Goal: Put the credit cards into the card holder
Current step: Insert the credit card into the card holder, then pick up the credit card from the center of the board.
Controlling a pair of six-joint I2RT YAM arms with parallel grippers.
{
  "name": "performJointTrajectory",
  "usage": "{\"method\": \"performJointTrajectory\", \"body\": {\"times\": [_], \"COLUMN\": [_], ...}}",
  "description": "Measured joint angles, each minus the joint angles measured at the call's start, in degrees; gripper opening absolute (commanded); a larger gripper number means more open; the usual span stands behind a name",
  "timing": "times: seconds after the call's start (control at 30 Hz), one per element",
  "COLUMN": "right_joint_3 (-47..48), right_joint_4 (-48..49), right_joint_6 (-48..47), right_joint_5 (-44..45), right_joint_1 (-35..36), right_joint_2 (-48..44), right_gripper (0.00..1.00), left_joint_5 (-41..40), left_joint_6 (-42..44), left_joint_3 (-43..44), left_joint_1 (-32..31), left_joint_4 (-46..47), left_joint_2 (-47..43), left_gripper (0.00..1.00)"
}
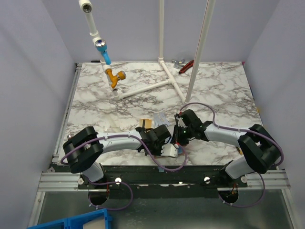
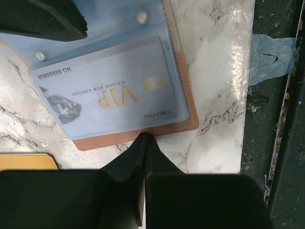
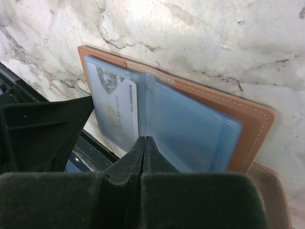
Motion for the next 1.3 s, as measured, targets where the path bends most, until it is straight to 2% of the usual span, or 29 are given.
{"method": "performJointTrajectory", "body": {"times": [0.37,0.5,0.57,0.7,0.73,0.83,1.03,1.17,1.3], "right_joint_3": [-0.9,-0.6,-0.5,2.4,3.9,8.9,11.6,10.4,9.5], "right_joint_4": [3.8,3.5,2.5,-1.6,-2.5,-3.6,-3.8,-2.7,-0.8], "right_joint_6": [1.0,1.1,1.1,0.0,-0.6,-2.3,-3.7,-3.1,-2.4], "right_joint_5": [-2.3,-2.1,-1.8,-1.2,-1.0,-0.8,1.2,4.1,6.7], "right_joint_1": [1.8,1.6,0.7,-5.0,-7.1,-12.9,-22.3,-26.3,-26.8], "right_joint_2": [3.5,3.3,2.3,-0.8,-1.4,-2.2,-2.1,-0.8,1.4], "right_gripper": [0.01,0.01,0.06,0.21,0.27,0.36,0.38,0.38,0.35], "left_joint_5": [0.3,0.0,-0.3,-0.4,-0.2,1.1,4.1,5.8,7.1], "left_joint_6": [0.4,1.1,1.6,2.1,2.1,1.9,0.5,-0.1,0.2], "left_joint_3": [0.2,1.1,2.1,6.2,7.9,14.0,23.5,29.1,34.2], "left_joint_1": [1.2,3.4,5.5,9.0,9.9,11.6,12.2,12.2,12.4], "left_joint_4": [0.2,-0.3,-1.7,-5.8,-7.1,-10.7,-13.5,-13.0,-12.0], "left_joint_2": [0.2,0.7,0.7,-0.1,-0.5,-1.5,-1.2,3.6,12.4], "left_gripper": [0.0,0.0,0.0,0.0,0.0,0.08,0.09,0.08,0.07]}}
